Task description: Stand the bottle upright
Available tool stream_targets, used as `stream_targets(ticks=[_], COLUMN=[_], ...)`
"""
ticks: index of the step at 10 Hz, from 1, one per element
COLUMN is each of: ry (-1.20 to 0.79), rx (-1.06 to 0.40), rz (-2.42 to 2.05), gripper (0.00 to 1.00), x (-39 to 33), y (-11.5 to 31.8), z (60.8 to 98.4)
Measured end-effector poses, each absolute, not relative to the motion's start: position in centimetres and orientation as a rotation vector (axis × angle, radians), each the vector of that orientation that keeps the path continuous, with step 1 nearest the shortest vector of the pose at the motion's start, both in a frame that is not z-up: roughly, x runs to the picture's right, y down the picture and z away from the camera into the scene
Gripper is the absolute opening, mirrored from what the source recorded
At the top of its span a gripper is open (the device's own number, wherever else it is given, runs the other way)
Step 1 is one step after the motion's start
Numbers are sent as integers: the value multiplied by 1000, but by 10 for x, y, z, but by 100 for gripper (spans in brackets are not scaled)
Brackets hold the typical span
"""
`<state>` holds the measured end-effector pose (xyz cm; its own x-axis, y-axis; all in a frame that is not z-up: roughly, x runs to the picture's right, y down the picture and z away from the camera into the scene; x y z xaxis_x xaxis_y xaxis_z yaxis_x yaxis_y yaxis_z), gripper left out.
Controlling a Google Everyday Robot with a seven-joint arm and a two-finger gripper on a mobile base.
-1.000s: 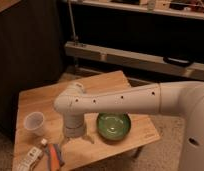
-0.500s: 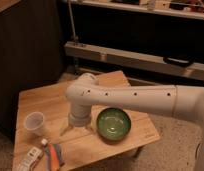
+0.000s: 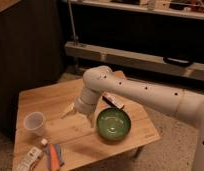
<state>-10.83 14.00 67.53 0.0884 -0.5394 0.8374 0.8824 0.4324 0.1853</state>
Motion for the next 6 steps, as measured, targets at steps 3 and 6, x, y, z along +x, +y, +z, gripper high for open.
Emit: stream_targets(ticks=[3,6], ry=[-945,-882], rx=[-439,-504], rz=[-1042,-1033], gripper=[80,80], x=[-128,-147], y=[140,142], z=[654,633])
